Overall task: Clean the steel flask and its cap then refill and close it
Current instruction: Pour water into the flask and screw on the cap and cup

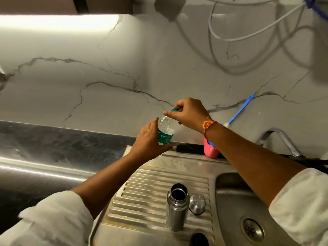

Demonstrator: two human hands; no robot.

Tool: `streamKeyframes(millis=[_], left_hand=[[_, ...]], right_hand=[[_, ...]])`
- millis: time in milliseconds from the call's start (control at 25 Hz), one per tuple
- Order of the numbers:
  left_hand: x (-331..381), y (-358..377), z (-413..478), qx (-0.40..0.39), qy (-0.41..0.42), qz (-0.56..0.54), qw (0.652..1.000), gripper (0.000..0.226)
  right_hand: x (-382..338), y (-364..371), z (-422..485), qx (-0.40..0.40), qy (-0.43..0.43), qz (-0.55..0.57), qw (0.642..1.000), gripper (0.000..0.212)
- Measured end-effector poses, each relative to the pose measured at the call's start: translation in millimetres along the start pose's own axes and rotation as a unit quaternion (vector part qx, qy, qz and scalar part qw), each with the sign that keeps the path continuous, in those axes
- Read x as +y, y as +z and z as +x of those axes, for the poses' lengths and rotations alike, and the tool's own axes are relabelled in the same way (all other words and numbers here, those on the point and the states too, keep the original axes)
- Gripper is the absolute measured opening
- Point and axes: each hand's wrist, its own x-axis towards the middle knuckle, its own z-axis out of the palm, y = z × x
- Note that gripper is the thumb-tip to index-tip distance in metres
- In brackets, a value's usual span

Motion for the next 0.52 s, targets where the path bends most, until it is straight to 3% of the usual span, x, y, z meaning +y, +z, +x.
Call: streamKeyframes(millis=[80, 160, 360, 520], left_hand=[[7, -6, -5, 0.055, 0.0, -0.039, 0.998, 0.1], [14, -11, -15, 0.088, 0.007, -0.062, 0.994, 0.088], [17, -11, -45, 0.083, 0.033, -0.058, 0.994, 0.09], [18, -14, -68, 0.084, 0.036, -0.071, 0.993, 0.088]], right_hand=[[-17, -11, -11, 0.001, 0.015, 0.074, 0.997, 0.044], [-27, -21, -22, 0.0, 0.012, 0.079, 0.997, 0.046], [-35, -31, -47, 0.01, -0.048, -0.144, 0.988, 0.053], [-41, -29, -68, 0.015, -0.073, -0.155, 0.985, 0.058]])
